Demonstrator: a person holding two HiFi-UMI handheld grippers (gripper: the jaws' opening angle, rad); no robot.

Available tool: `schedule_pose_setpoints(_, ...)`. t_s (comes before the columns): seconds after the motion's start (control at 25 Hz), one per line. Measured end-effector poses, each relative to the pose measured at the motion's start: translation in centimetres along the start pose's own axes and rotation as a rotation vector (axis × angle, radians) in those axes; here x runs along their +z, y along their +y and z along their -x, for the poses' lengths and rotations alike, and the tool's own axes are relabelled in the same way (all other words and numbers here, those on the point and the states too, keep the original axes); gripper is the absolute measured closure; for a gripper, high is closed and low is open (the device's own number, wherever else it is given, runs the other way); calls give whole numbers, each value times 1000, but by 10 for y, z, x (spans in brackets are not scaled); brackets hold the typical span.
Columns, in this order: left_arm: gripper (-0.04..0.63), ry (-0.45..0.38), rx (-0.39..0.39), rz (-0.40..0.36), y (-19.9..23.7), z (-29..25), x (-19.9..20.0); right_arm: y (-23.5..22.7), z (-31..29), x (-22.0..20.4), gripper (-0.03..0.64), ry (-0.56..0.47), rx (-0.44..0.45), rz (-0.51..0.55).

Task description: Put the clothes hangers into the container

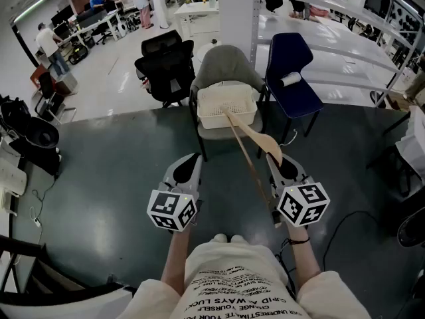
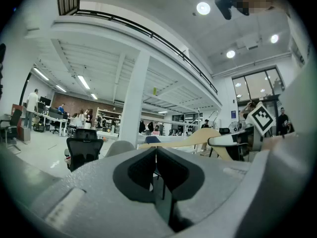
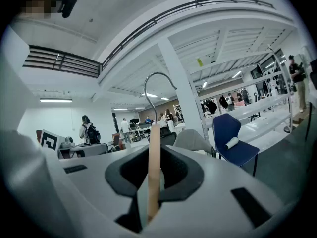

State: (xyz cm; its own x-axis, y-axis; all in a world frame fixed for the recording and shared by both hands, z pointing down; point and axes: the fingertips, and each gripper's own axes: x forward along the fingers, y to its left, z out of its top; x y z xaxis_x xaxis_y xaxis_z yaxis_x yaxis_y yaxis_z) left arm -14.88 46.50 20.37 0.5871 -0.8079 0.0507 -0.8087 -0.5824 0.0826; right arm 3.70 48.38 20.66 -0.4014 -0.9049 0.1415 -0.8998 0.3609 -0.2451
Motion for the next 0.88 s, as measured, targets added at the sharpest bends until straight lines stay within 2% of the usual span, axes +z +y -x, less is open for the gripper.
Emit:
schedule_pose_setpoints(0.68,572,3,18,-45,-25,-7,2,-20,15,5,561,-27,40,6)
schedule_pose_setpoints(0.88,572,-9,32,-44,-20,-9,4,-27,9,7,561,-34,39,0)
